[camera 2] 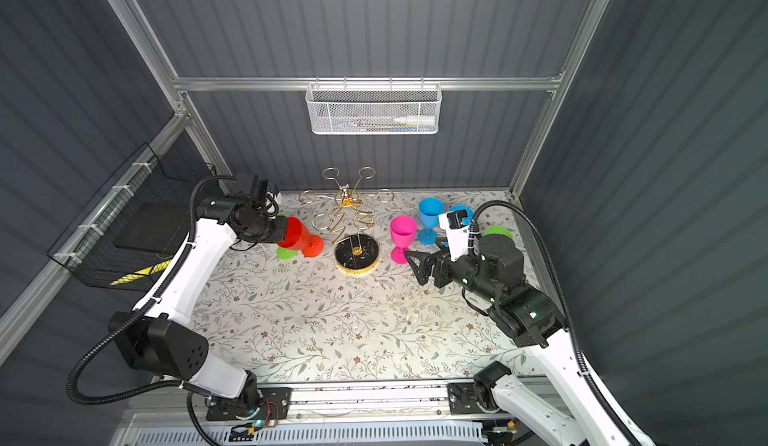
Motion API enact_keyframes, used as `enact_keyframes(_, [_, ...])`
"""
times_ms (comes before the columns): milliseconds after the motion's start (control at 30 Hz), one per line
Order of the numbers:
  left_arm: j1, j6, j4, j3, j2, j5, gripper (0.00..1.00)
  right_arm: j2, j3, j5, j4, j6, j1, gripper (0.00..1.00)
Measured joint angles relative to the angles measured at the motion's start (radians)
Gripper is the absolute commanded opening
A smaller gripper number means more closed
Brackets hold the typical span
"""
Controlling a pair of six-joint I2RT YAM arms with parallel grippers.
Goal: Take the wine glass off the wine glass rack
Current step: 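Lower the red glass upright beside the green glass and open the left gripper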
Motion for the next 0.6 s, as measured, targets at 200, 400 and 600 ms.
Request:
enact_keyframes(200, [0.013,0.023,-0.010,0.055,0.093,0.029,0.00,0.002,0.000,0.000,0.000,0.003,0.000,0.99])
enact_keyframes(400, [0.013,0.036,-0.017,0.105,0.172,0.028,0.00,0.003,-0.001,-0.001,0.000,0.011,0.000,0.99])
enact_keyframes(600, [0.013,0.044,-0.031,0.160,0.219,0.018,0.02,0.008,-0.008,-0.001,-0.001,0.019,0.000,0.99])
